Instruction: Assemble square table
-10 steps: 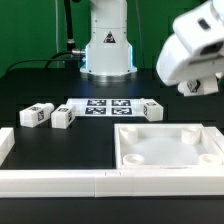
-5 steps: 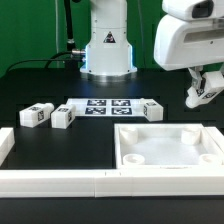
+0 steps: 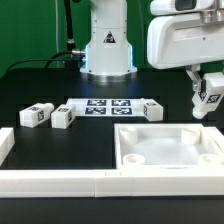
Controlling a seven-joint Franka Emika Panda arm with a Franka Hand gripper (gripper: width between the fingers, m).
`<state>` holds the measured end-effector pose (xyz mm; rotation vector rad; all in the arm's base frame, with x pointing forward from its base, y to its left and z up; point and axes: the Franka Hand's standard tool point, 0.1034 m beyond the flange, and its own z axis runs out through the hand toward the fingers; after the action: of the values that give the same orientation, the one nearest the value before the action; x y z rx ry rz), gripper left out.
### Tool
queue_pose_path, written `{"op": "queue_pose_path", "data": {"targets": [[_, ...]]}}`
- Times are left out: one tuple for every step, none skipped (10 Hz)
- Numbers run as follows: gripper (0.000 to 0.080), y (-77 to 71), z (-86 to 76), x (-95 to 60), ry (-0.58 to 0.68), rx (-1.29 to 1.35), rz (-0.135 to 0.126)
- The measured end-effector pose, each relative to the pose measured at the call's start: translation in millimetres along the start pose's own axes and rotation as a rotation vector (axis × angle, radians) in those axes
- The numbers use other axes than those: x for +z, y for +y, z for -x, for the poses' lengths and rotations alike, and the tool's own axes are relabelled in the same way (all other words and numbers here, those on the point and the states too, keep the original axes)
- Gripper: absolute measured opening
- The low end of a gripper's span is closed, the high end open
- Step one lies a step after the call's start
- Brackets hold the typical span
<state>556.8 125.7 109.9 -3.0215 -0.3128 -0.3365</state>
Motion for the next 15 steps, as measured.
{"op": "queue_pose_path", "data": {"targets": [[0.0287,4.8,0.1,0.8,0.047,-0.027,0.011],[0.0287,14.4,-5.9,-1.2,0.053,-0.057,0.016],[0.0287,22.7,-18.4,-3.6,0.049,-0.066,0.015],[0.0287,31.0,-35.5,-4.6,0.059,-0.070,0.016],[0.0287,31.0,-43.2,-3.4,0.082,-0.073,0.020],[0.0287,31.5,-40.5,-2.2,0.097,-0.074,0.024],[0.0287,32.2,-41.3,-2.1,0.105,-0.074,0.026],[0.0287,34.0,-43.6,-2.1,0.141,-0.075,0.035],[0.0287,37.6,-45.1,-1.5,0.190,-0.082,0.049],[0.0287,48.2,-49.4,1.8,0.241,-0.094,0.066],[0.0287,60.6,-60.6,5.0,0.357,-0.098,0.092],[0.0287,61.7,-60.9,15.2,0.374,-0.081,0.074],[0.0287,64.4,-62.8,12.2,0.421,-0.078,0.082],[0.0287,63.7,-60.1,15.3,0.406,-0.077,0.078],[0.0287,62.7,-60.5,15.3,0.406,-0.077,0.077]]}}
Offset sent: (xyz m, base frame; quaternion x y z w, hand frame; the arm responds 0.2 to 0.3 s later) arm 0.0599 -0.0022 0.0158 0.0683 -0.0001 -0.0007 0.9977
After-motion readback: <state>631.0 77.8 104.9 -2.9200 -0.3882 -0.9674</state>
